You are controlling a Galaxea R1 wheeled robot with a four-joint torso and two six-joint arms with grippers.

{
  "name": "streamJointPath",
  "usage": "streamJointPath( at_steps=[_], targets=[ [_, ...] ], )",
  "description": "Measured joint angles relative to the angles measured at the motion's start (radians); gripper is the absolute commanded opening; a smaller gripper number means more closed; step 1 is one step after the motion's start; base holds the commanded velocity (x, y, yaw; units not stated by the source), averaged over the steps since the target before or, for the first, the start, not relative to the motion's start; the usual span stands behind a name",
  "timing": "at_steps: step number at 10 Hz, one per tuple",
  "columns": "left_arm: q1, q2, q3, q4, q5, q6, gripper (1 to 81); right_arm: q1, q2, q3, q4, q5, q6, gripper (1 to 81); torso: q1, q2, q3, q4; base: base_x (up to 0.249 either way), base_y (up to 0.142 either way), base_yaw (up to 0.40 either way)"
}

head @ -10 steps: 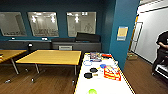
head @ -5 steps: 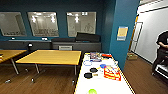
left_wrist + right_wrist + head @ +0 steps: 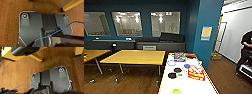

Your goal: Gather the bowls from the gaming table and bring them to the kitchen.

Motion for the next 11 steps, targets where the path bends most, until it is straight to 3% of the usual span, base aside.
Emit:
streamJointPath(
  at_steps=[2, 9, 11],
  targets=[
    [0.000, 0.000, 0.000, 0.000, -0.001, 0.000, 81.1, 0.026, -0.062, 0.047, 0.000, 0.000, 0.007, 81.1, 0.000, 0.000, -0.026, 0.000, 0.000, 0.000, 0.000],
    [-0.030, 0.000, 0.000, 0.000, -0.013, 0.000, 81.1, 0.176, -0.219, 0.196, 0.001, 0.007, 0.030, 81.1, 0.002, 0.001, -0.257, 0.000, 0.000, 0.000, 0.000],
    [-0.036, 0.000, -0.001, 0.000, -0.017, 0.000, 81.1, 0.220, -0.251, 0.222, 0.001, 0.010, 0.040, 81.1, 0.003, 0.001, -0.277, 0.000, 0.000, 0.000, 0.000]
  ],
)
